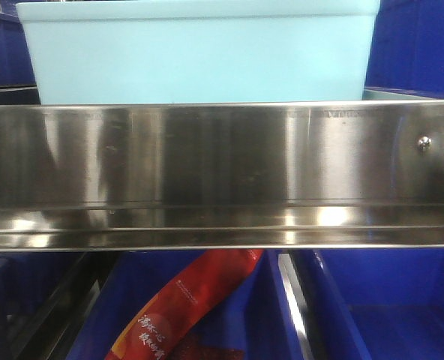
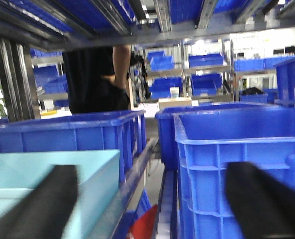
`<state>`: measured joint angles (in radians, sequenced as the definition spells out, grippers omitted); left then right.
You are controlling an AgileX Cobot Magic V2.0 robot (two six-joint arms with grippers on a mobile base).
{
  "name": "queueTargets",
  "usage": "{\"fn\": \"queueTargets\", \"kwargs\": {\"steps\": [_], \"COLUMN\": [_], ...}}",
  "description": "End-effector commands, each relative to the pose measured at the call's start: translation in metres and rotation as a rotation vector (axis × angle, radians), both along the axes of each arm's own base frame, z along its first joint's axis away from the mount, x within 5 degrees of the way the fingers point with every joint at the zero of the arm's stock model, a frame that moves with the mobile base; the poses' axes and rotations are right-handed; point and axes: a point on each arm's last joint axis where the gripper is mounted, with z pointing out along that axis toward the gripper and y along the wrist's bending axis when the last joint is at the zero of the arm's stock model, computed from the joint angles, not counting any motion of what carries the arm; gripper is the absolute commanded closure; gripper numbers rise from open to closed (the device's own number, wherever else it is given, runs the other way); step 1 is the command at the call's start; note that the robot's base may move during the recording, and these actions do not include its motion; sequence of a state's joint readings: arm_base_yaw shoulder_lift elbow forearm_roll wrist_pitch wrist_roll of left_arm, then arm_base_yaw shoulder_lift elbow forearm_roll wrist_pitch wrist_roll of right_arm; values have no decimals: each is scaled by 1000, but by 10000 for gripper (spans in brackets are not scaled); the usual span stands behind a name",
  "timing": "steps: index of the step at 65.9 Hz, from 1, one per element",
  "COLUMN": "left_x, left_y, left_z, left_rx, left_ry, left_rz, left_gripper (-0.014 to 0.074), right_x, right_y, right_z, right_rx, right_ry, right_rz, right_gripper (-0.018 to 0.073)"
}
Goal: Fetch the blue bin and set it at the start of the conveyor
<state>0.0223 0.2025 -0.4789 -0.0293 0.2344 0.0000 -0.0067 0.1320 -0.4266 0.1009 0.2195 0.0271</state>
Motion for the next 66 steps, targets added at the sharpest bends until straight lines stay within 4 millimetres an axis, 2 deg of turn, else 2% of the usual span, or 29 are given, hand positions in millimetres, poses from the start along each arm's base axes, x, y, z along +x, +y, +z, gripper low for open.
{"fn": "queueTargets", "kwargs": {"steps": [1, 6, 13, 18, 26, 35, 43, 56, 66], "left_x": [12, 23, 41, 55, 73, 99, 128, 183, 224], "left_y": [0, 0, 0, -4, -18, -47, -75, -99, -104], "left_z": [19, 32, 50, 61, 79, 89, 89, 91, 92], "left_rx": [-2, -3, -3, -2, 38, 113, 145, 72, 42], "left_ry": [6, 2, 40, 88, 154, 261, 359, 564, 720], "left_rz": [-6, -5, -9, -49, -164, -327, -423, -426, -374], "left_gripper": [209, 88, 15, 15, 15, 15, 15, 15, 15], "right_x": [9, 14, 22, 31, 56, 90, 120, 179, 219], "right_y": [-1, -1, -1, 1, 7, 24, 44, 65, 75], "right_z": [5, 15, 33, 45, 63, 80, 93, 108, 112], "right_rx": [-34, -34, -40, -72, -121, -138, -165, -205, -157], "right_ry": [19, -33, -17, 56, 133, 201, 314, 595, 745], "right_rz": [-11, -18, -15, 4, 66, 176, 271, 317, 301], "right_gripper": [-9, 1, 1, 1, 1, 1, 1, 1, 1]}}
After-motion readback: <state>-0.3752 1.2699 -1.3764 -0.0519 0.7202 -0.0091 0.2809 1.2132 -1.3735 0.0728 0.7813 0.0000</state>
